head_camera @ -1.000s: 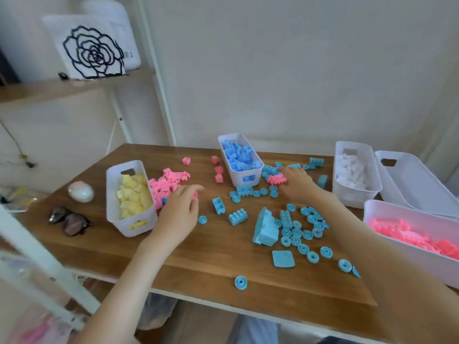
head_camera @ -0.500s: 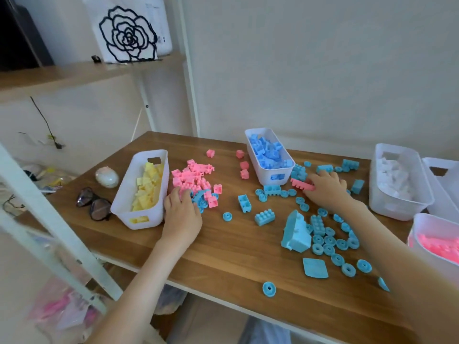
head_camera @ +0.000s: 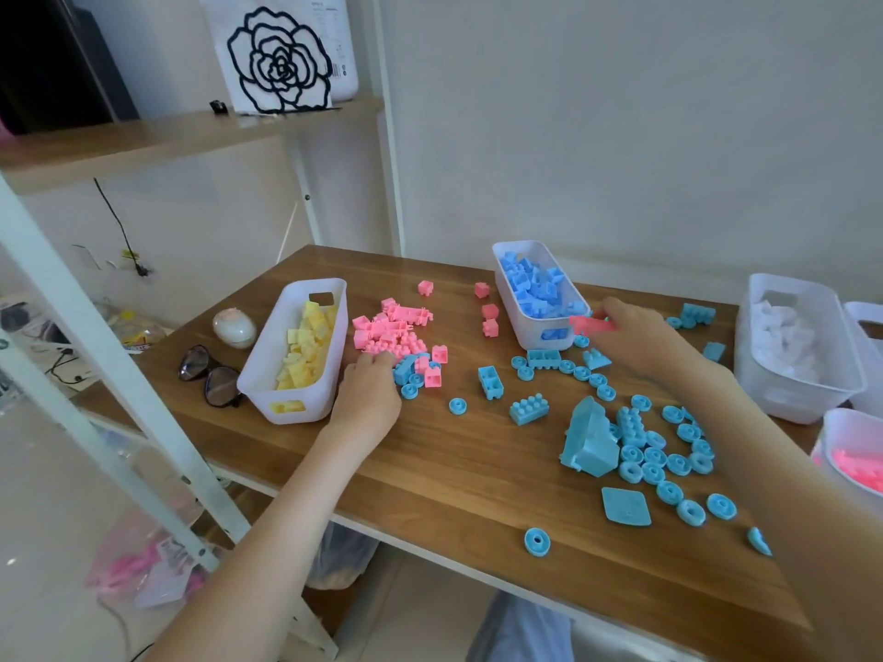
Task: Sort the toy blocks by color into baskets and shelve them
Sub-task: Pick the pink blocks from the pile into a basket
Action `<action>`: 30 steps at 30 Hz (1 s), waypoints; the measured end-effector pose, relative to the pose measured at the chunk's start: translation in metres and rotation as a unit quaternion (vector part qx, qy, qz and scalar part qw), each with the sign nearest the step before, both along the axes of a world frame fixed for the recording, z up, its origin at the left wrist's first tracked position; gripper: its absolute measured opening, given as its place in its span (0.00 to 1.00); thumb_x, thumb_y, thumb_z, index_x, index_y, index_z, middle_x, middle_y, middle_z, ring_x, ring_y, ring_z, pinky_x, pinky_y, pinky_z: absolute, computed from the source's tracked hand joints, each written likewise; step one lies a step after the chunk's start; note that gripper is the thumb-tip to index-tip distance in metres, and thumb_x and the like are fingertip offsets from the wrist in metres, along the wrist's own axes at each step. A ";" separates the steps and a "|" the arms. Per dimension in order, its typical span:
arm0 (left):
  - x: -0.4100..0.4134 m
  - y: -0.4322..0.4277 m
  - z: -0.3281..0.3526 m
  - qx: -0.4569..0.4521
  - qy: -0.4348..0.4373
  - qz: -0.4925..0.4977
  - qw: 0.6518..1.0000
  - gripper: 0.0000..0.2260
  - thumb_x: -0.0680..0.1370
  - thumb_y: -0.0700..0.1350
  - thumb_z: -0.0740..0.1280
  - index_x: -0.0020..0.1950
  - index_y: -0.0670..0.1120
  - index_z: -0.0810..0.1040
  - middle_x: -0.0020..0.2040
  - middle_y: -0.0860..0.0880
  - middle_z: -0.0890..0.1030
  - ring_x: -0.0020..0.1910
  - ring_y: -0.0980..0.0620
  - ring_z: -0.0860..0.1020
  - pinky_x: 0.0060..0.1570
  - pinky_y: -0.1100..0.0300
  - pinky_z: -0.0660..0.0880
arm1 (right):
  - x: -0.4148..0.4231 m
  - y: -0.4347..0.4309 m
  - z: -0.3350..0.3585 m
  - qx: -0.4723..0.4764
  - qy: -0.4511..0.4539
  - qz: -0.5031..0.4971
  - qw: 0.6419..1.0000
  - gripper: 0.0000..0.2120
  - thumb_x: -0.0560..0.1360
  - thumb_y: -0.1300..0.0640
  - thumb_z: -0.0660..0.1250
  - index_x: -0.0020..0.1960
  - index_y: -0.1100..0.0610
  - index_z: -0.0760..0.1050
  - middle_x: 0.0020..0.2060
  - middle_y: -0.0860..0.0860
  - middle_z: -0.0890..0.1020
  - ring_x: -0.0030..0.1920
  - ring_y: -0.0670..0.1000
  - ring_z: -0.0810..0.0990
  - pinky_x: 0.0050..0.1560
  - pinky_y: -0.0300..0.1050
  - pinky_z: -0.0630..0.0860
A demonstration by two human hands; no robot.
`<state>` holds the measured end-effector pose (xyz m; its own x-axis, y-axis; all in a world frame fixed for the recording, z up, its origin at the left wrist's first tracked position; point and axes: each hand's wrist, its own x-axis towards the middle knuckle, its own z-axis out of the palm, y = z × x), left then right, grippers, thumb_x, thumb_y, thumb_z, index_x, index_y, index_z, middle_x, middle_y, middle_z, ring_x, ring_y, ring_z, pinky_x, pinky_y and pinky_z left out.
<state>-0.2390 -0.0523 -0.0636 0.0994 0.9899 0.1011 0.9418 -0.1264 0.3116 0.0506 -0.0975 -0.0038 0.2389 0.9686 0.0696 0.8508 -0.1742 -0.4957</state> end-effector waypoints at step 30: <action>0.011 0.017 -0.017 0.093 -0.023 -0.069 0.993 0.18 0.76 0.53 0.62 0.64 0.50 0.71 0.58 0.46 0.66 0.61 0.45 0.64 0.60 0.51 0.63 | -0.141 0.057 -0.018 -0.107 -0.076 0.264 0.955 0.18 0.77 0.59 0.63 0.65 0.53 0.67 0.56 0.52 0.78 0.48 0.49 0.75 0.48 0.42 0.72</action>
<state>-0.2284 -0.0348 -0.0807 0.2249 0.9307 0.2886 0.8967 -0.3135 0.3124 -0.0908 -0.0407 -0.0213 -0.2846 0.9471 -0.1485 0.9074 0.2161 -0.3605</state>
